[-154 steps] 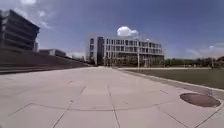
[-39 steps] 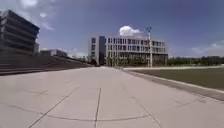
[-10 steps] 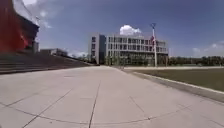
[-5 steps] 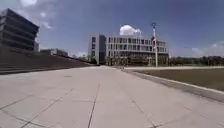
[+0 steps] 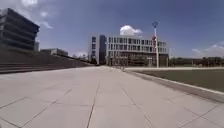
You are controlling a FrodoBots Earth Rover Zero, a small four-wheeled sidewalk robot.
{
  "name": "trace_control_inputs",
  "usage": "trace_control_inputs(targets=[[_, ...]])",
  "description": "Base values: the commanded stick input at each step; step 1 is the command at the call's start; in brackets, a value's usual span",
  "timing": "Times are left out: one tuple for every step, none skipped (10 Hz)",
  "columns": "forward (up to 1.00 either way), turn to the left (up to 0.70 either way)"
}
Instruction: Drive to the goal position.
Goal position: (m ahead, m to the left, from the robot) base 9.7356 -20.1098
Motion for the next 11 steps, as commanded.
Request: trace_control_inputs(targets=[[0.3,0.01],[0.3,0.01],[0.3,0.01],[0.3,0.01],[0.3,0.01],[0.3,0.01],[0.3,0.01],[0.3,0.01],[0.3,0.01],[0.3,0.01],[0.3,0.01]])
